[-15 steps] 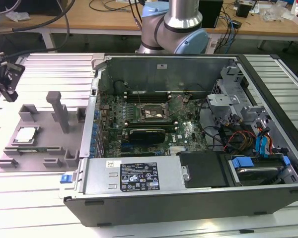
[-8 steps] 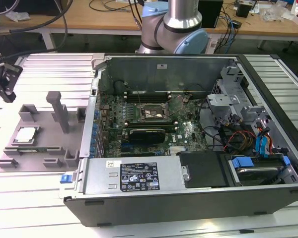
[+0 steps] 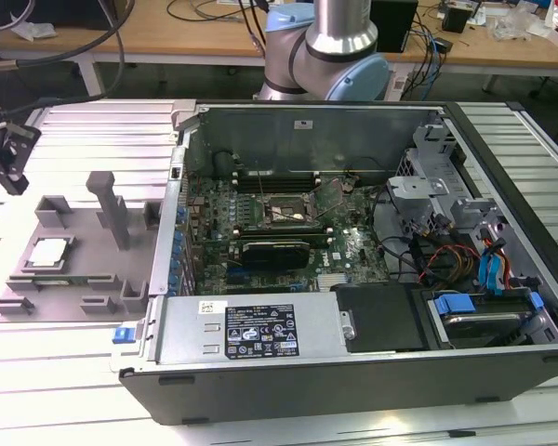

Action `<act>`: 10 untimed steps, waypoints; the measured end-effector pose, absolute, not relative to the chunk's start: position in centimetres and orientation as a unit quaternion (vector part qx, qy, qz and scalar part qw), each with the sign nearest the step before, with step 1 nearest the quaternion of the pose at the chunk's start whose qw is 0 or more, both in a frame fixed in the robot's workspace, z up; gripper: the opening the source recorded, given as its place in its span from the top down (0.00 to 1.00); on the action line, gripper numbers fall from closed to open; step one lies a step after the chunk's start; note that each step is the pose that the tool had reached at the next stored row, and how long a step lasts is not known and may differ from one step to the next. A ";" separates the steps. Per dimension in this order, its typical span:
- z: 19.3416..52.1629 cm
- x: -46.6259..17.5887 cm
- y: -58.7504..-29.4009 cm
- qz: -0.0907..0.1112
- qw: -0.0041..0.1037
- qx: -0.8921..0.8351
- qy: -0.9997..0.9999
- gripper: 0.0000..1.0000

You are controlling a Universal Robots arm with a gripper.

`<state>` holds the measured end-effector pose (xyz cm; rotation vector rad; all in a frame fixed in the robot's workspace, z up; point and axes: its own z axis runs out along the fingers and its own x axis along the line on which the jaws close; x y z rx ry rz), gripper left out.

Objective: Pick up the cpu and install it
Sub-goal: 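Pick up the cpu and move it towards the insertion slot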

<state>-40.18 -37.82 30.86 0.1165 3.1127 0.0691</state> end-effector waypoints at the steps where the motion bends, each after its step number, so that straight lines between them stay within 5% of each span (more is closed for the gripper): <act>1: 30.8 -40.2 -37.8 0.022 0.013 0.037 0.999 0.89; 10: 30.4 -40.7 -37.8 0.022 0.013 0.037 0.999 0.89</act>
